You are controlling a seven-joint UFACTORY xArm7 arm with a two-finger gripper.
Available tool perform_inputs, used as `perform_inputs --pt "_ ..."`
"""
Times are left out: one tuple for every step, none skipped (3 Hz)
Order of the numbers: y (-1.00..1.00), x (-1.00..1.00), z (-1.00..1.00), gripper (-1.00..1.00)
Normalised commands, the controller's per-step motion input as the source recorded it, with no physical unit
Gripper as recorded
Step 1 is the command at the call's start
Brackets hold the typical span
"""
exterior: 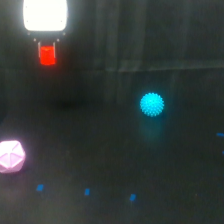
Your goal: Pick up the red object from the table
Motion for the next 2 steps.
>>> perform_inputs --pt "-0.14 -0.12 0.13 -0.97" --pt "-0.22 -0.02 0.18 -1.0"
